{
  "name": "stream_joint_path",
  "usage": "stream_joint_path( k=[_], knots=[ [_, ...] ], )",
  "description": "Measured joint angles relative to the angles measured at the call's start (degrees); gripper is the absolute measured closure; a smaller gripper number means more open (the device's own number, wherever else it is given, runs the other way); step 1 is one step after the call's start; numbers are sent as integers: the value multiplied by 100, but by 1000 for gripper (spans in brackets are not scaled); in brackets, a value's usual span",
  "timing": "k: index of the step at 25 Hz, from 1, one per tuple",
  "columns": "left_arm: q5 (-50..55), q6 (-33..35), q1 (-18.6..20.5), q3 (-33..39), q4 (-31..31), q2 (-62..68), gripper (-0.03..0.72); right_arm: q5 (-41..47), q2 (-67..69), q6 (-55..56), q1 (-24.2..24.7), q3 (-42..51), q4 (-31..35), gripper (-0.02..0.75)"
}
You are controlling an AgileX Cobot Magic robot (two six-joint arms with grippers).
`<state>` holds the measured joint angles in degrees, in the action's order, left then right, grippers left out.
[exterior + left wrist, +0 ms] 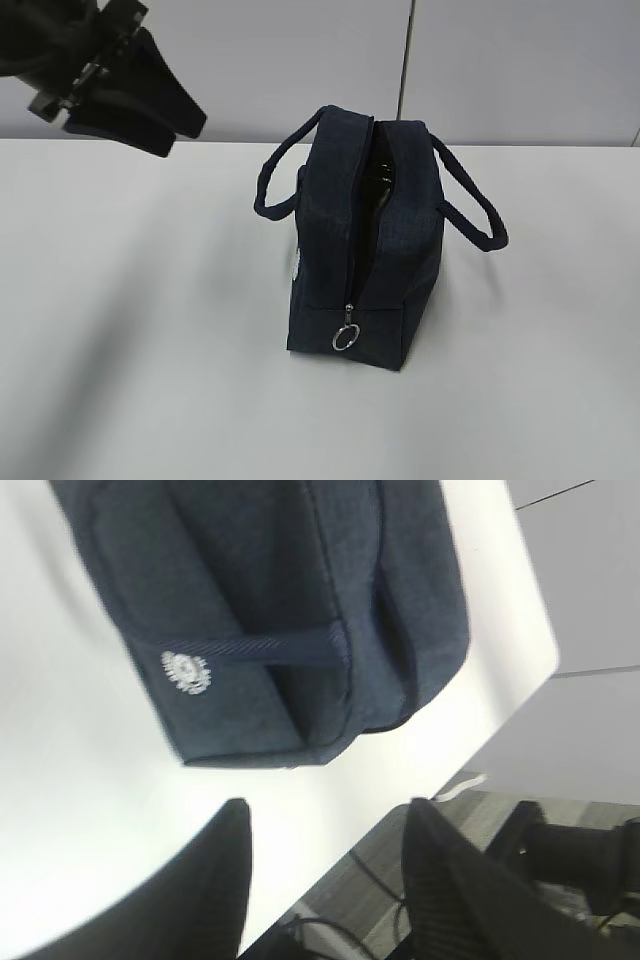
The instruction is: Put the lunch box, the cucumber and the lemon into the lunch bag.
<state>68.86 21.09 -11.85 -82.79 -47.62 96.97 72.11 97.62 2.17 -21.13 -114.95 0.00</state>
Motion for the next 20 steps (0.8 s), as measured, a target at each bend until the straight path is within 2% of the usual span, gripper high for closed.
stream_joint_path(
  k=[6, 10, 14, 17, 20],
  knots=[
    [107, -664, -11, 0, 1613, -805, 370, 12, -481, 9, 0, 228, 626, 356],
    [182, -1158, -181, 0, 2556, -1327, 376, 12, -999, 9, -12, 803, 636, 356],
    [227, -1479, -499, 0, 2975, -1797, 398, 21, -1649, 9, -12, 1629, 498, 356],
    [241, -1675, -743, 0, 3038, -2122, 427, 8, -2326, 9, -12, 2338, 426, 356],
    [265, -1925, -953, 0, 3038, -2435, 436, -414, -3070, -157, -12, 3149, 386, 356]
  ],
)
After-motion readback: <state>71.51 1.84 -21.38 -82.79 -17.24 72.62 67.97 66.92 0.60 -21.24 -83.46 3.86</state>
